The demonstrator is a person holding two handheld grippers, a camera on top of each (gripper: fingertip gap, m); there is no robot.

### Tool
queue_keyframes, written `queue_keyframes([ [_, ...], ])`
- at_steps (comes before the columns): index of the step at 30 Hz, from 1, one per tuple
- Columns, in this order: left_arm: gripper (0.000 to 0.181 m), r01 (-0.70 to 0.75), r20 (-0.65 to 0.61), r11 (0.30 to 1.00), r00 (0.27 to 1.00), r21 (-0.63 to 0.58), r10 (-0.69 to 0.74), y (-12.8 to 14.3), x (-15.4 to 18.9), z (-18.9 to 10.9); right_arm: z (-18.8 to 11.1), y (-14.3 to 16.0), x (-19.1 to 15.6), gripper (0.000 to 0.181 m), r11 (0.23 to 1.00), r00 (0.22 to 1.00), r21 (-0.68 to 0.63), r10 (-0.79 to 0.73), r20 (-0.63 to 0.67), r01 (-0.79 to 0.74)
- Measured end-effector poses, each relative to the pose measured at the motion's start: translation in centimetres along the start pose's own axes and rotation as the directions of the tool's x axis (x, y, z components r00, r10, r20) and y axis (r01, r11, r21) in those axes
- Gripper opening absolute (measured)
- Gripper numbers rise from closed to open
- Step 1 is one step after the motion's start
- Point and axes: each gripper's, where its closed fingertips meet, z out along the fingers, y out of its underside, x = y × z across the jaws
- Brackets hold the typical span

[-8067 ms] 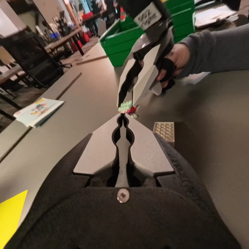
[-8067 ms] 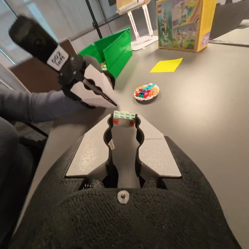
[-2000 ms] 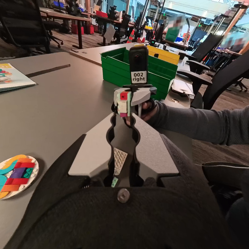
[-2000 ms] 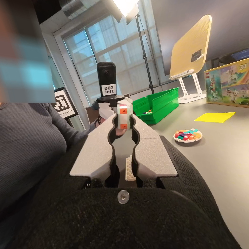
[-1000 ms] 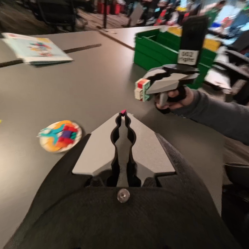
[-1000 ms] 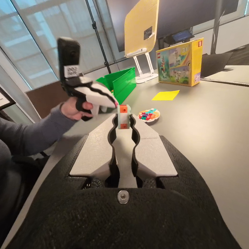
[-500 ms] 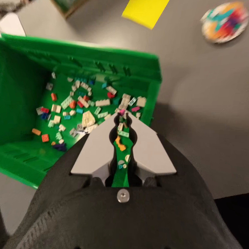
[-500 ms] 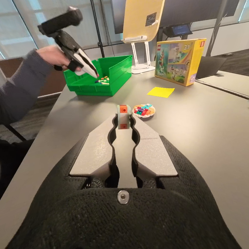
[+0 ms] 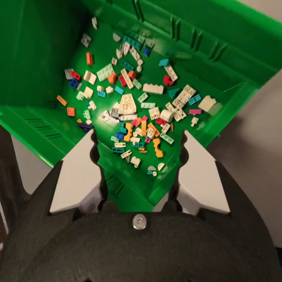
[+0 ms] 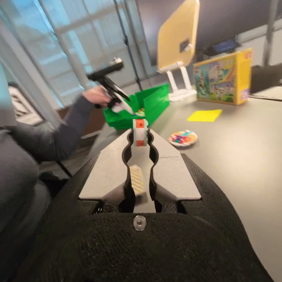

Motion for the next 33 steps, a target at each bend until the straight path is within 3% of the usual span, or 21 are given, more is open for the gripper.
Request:
queue_keyframes([
  [3,0.08,-0.045,0.043,0.945,0.999,0.323,0.033,-4.1,2.2,-4.0,-0.9,-2.6,-3.0,0.015,0.97,0.947,0.141,0.151,0.283,-0.197],
  [5,0.078,-0.101,-0.1,0.821,0.977,0.561,0.188,-6.4,9.0,-8.5,-1.7,-3.9,-4.0,0.015,0.938,0.897,0.202,0.184,0.403,-0.283],
  [6,0.076,-0.095,-0.228,0.754,0.922,0.649,0.312,-6.6,13.8,-11.0,-1.9,-4.1,-4.3,0.015,0.933,0.886,0.215,0.176,0.43,-0.29],
  [8,0.061,-0.031,-0.406,0.613,0.722,0.79,0.56,-5.9,22.7,-16.3,-2.2,-4.3,-5.1,0.015,0.938,0.874,0.217,0.143,0.464,-0.269],
  [9,0.052,-0.013,-0.417,0.552,0.641,0.834,0.645,-5.3,25.8,-18.1,-2.3,-4.3,-5.6,0.015,0.942,0.869,0.219,0.124,0.479,-0.255],
  [12,0.035,0.073,-0.407,0.436,0.52,0.897,0.751,-4.9,31.7,-20.8,-2.4,-4.2,-6.4,0.015,0.951,0.86,0.215,0.088,0.503,-0.223],
  [14,0.033,0.127,-0.44,0.433,0.461,0.892,0.771,-4.8,34.0,-21.5,-2.3,-3.9,-6.5,0.015,0.957,0.86,0.201,0.082,0.503,-0.209],
  [23,0.011,0.105,-0.449,0.454,0.451,0.885,0.772,-5.7,35.6,-20.3,-1.8,-3.3,-6.6,0.015,0.973,0.883,0.176,0.052,0.467,-0.15],
  [25,0.011,0.084,-0.444,0.46,0.459,0.884,0.77,-5.9,35.3,-19.5,-1.3,-3.0,-5.9,0.015,0.984,0.928,0.172,-0.014,0.372,-0.054],
  [27,0.015,0.12,-0.498,0.508,0.48,0.853,0.723,-6.6,34.6,-18.4,-0.7,-2.8,-4.6,0.015,0.967,0.965,0.162,-0.218,0.142,0.195],
  [28,0.029,0.161,-0.549,0.542,0.456,0.825,0.7,-6.7,34.2,-18.1,-0.6,-2.9,-4.1,0.015,0.926,0.931,0.118,-0.364,0.014,0.36],
  [30,0.049,0.277,-0.659,0.599,0.363,0.751,0.659,-6.8,33.8,-18.1,-0.7,-3.4,-3.5,0.015,0.78,0.766,0.003,-0.615,-0.185,0.626],
  [31,0.053,0.334,-0.696,0.611,0.32,0.718,0.643,-6.9,33.6,-18.3,-0.8,-3.7,-3.2,0.015,0.713,0.681,-0.045,-0.685,-0.26,0.7],
  [33,0.053,0.405,-0.707,0.584,0.317,0.704,0.632,-7.4,33.3,-18.0,-0.8,-3.7,-2.7,0.015,0.637,0.577,-0.122,-0.75,-0.323,0.761],
])
